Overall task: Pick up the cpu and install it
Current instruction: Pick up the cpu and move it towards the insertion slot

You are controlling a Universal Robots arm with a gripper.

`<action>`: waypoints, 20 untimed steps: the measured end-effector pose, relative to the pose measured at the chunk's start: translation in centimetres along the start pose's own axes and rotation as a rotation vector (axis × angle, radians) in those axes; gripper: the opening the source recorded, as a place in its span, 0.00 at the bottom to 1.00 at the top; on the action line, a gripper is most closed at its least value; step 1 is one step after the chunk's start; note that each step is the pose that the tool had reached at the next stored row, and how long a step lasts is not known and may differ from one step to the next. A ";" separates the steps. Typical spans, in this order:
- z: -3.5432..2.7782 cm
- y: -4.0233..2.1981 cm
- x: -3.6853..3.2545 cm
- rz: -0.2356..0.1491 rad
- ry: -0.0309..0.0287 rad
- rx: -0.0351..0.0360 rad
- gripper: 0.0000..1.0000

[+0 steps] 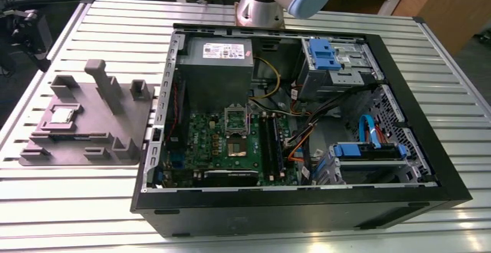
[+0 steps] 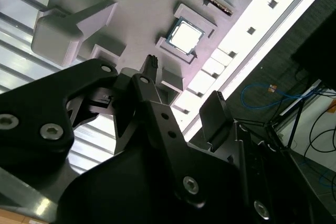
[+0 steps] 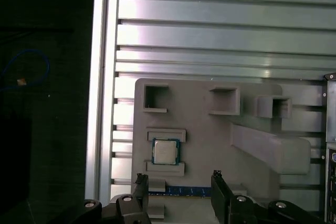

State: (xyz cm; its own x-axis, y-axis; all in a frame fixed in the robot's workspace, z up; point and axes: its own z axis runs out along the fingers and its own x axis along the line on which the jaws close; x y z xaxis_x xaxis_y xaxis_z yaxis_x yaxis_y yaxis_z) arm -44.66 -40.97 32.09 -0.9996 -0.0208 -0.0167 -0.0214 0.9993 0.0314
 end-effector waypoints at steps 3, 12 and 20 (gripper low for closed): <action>0.00 0.00 0.00 0.000 0.0000 0.0000 0.59; 0.18 -0.01 0.00 0.000 -0.0014 -0.0013 0.59; 0.60 -0.02 0.01 0.000 -0.0015 -0.0011 0.59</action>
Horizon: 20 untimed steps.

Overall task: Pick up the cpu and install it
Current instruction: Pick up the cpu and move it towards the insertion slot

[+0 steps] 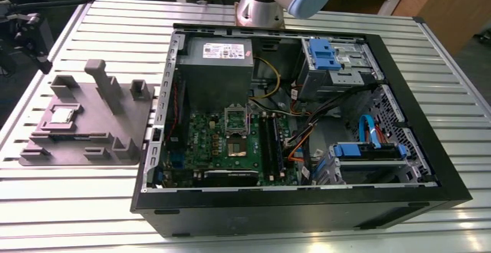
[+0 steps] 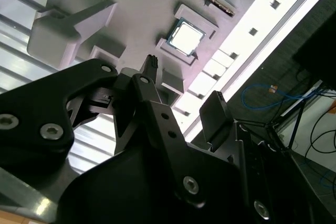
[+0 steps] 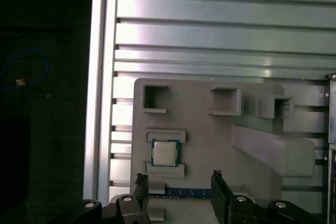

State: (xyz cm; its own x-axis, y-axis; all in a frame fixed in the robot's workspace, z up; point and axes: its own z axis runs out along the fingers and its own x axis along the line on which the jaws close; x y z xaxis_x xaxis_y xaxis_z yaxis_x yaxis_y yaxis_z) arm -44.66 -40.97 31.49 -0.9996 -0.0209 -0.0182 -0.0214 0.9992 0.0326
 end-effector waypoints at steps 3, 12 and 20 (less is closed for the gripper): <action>0.15 -0.01 0.00 0.000 0.0001 0.0000 0.59; 0.53 -0.02 0.01 0.000 0.0001 0.0001 0.59; 0.85 -0.03 0.02 0.000 0.0001 0.0001 0.59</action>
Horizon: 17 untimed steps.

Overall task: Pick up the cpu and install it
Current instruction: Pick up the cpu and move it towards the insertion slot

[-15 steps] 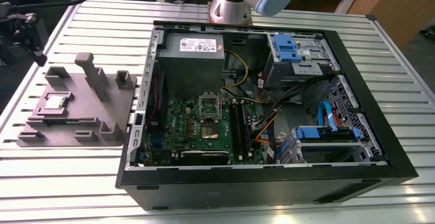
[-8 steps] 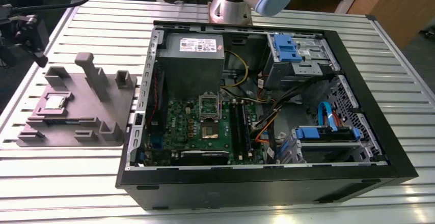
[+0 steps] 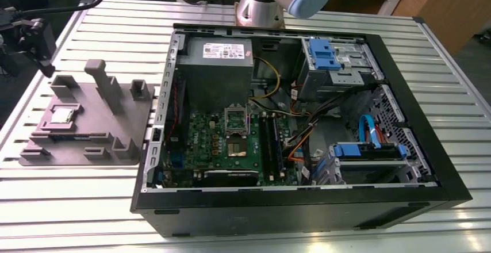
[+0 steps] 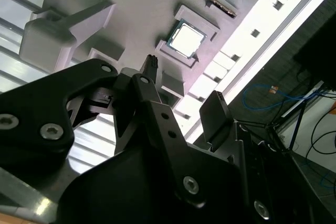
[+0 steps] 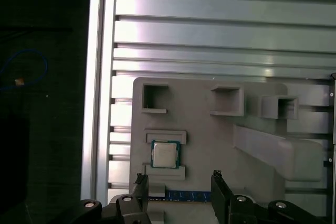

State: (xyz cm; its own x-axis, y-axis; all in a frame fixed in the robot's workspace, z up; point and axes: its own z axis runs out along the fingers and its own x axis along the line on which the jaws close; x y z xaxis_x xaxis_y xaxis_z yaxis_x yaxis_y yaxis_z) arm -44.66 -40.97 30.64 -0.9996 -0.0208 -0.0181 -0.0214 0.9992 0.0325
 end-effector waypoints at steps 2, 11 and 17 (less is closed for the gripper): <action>0.08 0.00 0.00 0.000 -0.0001 -0.0001 0.59; 0.31 -0.01 0.01 0.000 0.0000 -0.0025 0.59; 0.35 -0.02 0.01 0.000 -0.0002 -0.0028 0.59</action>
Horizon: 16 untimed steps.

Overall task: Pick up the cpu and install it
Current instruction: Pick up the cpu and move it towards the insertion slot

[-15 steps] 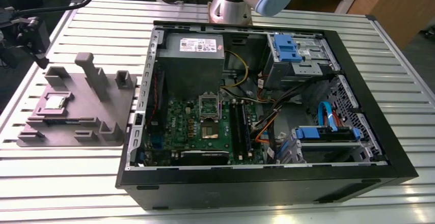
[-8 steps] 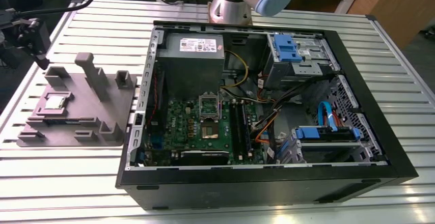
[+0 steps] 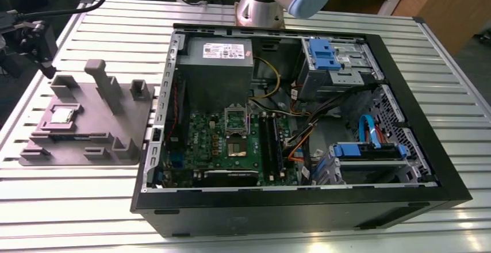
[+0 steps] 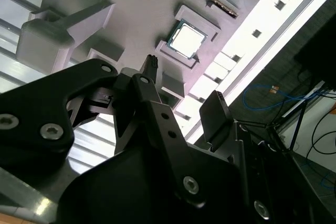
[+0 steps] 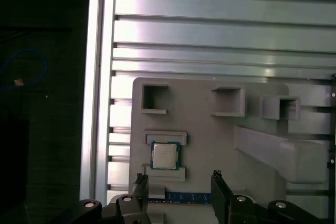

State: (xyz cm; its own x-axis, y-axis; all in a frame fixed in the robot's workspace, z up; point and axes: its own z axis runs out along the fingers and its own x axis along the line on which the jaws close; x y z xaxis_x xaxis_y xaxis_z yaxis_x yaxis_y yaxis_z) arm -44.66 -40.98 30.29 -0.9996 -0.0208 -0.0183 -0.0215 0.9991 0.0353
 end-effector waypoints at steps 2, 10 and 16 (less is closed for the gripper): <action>0.03 0.00 0.00 0.000 0.0000 0.0000 0.59; 0.49 -0.05 0.01 -0.011 0.0005 0.0001 0.59; 1.35 -0.13 0.14 -0.018 0.0042 -0.0002 0.59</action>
State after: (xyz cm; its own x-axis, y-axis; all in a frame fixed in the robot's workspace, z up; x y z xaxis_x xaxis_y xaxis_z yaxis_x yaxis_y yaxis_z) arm -44.78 -41.07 28.94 -0.9991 -0.0393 -0.0147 -0.0398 0.9986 0.0351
